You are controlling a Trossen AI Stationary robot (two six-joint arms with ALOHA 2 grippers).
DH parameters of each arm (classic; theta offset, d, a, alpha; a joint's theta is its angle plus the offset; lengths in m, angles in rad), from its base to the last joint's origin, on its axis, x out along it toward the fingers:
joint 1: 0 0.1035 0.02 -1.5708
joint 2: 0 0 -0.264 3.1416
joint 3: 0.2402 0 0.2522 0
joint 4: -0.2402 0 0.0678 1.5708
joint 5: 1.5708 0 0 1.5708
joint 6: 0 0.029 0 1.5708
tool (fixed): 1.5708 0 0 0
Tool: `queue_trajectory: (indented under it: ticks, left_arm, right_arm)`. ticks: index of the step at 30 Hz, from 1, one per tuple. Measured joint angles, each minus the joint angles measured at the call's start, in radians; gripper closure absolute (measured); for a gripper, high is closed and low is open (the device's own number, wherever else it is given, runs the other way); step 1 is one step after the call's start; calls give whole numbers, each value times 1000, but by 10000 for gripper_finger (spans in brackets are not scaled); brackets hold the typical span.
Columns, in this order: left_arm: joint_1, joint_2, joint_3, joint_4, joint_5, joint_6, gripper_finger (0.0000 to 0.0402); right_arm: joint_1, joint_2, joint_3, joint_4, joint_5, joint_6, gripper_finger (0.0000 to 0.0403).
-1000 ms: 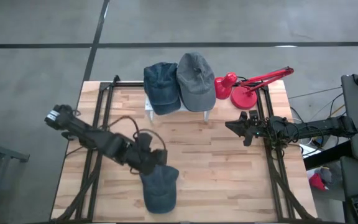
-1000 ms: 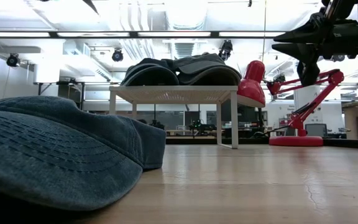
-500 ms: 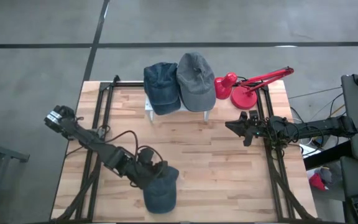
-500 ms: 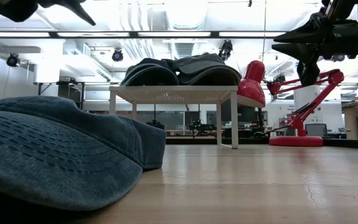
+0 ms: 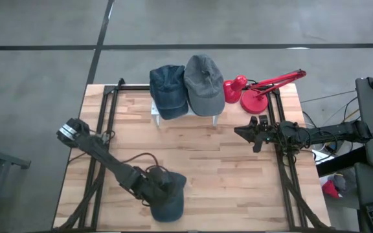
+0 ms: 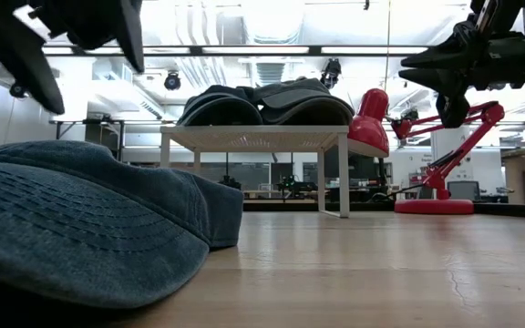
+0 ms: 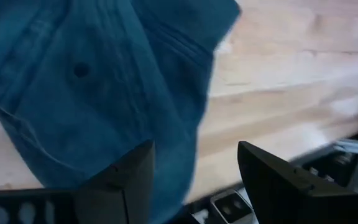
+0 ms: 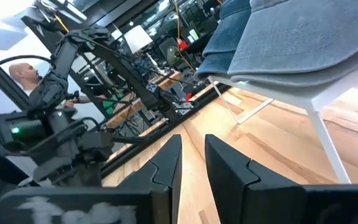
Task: Pick & Place hat
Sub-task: Stack the blue cap on top of the other blue cap on the shelf
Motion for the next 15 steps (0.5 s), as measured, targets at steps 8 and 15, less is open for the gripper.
queue_trajectory:
  ticks: [8, 15]
  left_arm:
    - [1, 86, 66, -215, -4, -2, 182]
    - [7, 215, 69, -172, -4, -6, 182]
  right_arm:
    - [0, 0, 0, -16, 0, 0, 335]
    - [0, -2, 0, -39, 0, 1, 335]
